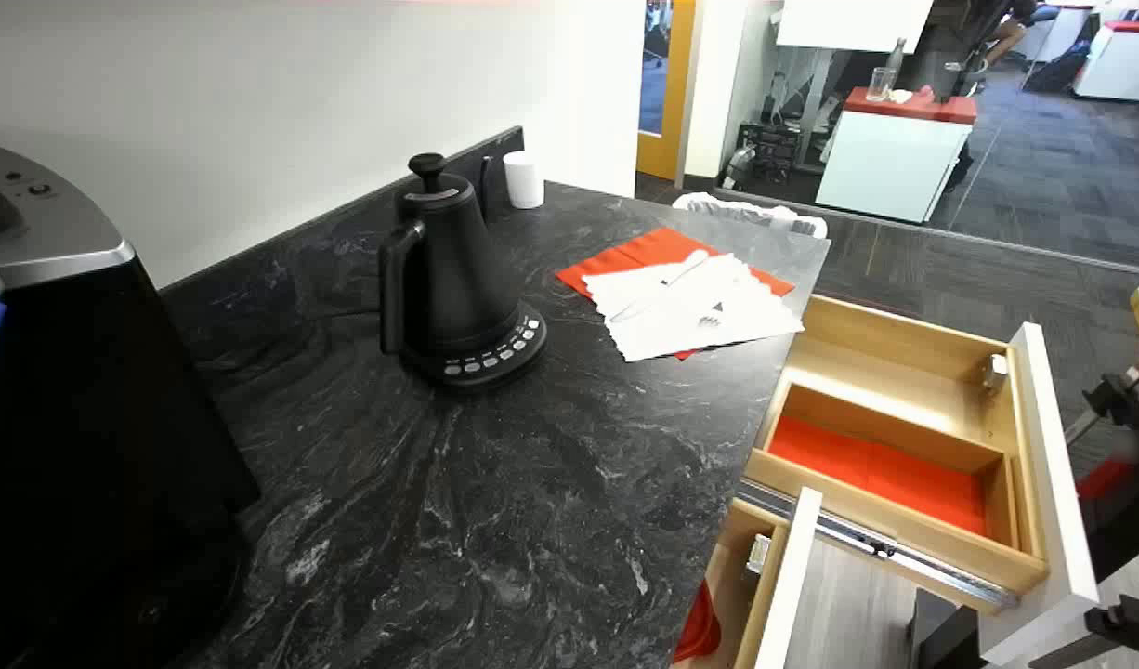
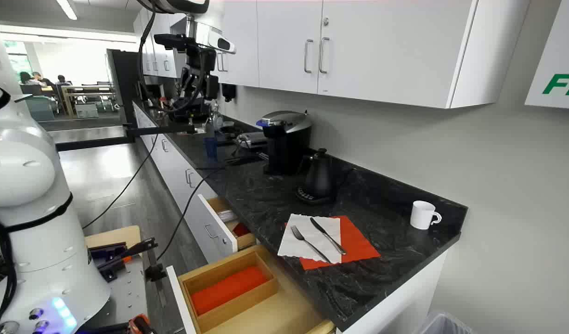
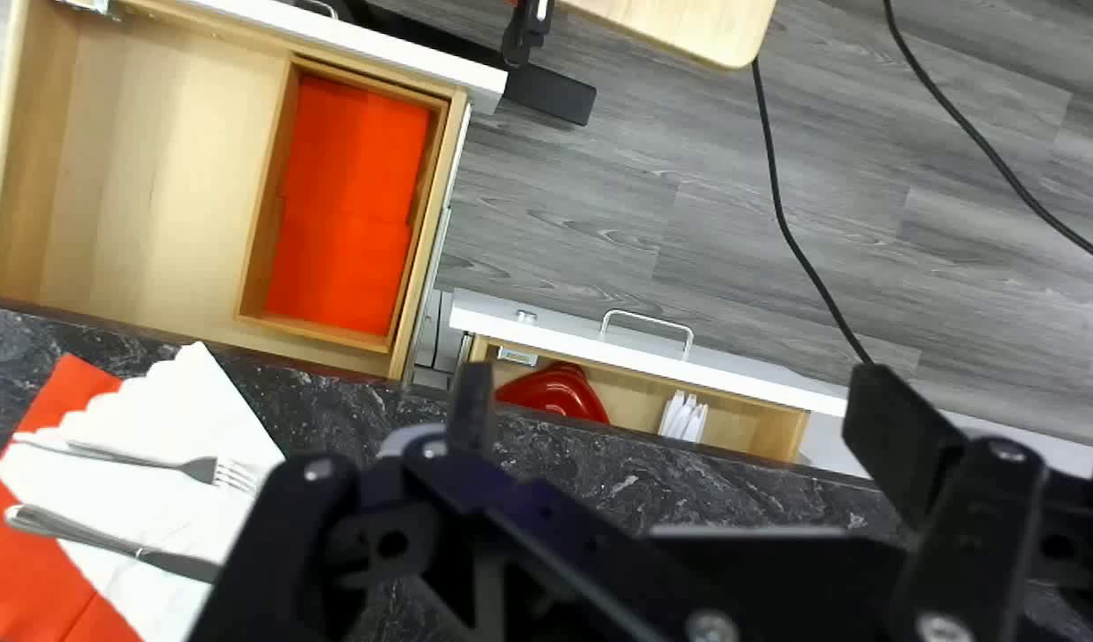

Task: Put the fork and knife inside the box in the drawer

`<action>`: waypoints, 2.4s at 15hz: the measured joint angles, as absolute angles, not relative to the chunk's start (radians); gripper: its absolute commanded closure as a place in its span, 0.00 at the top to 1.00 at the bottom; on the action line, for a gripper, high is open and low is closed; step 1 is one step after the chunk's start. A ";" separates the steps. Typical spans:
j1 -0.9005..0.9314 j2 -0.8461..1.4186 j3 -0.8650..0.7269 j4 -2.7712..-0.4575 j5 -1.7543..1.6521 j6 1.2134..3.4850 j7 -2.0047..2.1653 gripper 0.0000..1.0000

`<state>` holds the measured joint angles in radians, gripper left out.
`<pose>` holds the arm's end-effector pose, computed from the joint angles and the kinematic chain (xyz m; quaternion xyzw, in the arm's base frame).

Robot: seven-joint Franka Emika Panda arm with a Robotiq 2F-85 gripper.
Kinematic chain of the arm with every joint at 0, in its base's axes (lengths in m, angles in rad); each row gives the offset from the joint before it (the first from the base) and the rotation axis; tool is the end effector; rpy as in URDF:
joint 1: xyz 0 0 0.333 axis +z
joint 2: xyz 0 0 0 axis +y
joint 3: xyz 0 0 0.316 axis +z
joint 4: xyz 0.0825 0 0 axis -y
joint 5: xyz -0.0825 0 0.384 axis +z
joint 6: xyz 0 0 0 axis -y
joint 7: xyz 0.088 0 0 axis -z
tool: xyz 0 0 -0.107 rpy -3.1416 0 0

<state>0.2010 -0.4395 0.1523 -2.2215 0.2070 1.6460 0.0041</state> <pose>0.3726 0.1671 0.5348 -0.9839 -0.1489 0.0802 0.0573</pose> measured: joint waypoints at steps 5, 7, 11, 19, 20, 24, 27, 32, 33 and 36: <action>0.201 -0.439 0.152 -2.221 0.207 1.646 0.004 1.00; 0.201 -0.439 0.152 -2.221 0.207 1.646 0.004 1.00; 0.201 -0.439 0.152 -2.221 0.207 1.646 0.004 1.00; 0.201 -0.439 0.152 -2.221 0.207 1.646 0.004 1.00; 0.201 -0.439 0.152 -2.221 0.207 1.646 0.004 1.00; 0.201 -0.435 0.152 -2.223 0.198 1.649 -0.017 1.00; 0.198 -0.419 0.143 -2.233 0.185 1.656 -0.109 1.00; 0.173 -0.343 0.106 -2.264 0.160 1.746 -0.195 1.00; 0.159 -0.317 0.099 -2.268 0.158 1.788 -0.179 1.00; 0.106 -0.222 0.076 -2.271 0.157 1.949 -0.119 1.00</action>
<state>0.1056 -0.2216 0.0757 -2.2706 0.1574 1.9494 -0.1186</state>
